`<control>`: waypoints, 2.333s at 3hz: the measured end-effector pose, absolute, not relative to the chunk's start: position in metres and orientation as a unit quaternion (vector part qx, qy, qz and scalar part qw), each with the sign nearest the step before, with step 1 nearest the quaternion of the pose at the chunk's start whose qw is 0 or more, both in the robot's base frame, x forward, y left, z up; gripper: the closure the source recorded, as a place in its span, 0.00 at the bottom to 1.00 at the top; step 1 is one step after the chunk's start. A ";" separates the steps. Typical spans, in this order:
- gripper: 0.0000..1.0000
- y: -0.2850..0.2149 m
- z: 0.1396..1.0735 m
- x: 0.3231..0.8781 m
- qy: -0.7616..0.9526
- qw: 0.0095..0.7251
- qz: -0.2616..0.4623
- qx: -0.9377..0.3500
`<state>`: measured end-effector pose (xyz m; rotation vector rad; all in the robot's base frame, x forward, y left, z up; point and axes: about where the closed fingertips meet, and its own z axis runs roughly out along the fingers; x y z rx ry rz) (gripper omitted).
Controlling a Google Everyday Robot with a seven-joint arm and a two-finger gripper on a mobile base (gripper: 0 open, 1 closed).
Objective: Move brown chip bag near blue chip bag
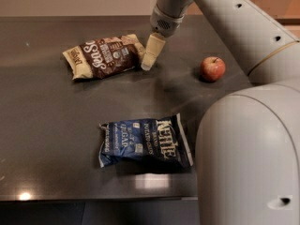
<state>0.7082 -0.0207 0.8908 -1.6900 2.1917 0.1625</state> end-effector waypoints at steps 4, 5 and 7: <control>0.17 0.028 0.859 0.744 0.781 0.223 0.099 -0.575; 0.40 0.022 0.857 0.751 0.785 0.229 0.098 -0.567; 0.87 0.017 0.867 0.737 0.777 0.217 0.086 -0.585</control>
Offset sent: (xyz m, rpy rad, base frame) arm 0.0259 0.0578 -0.0185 0.1322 0.0080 -0.0046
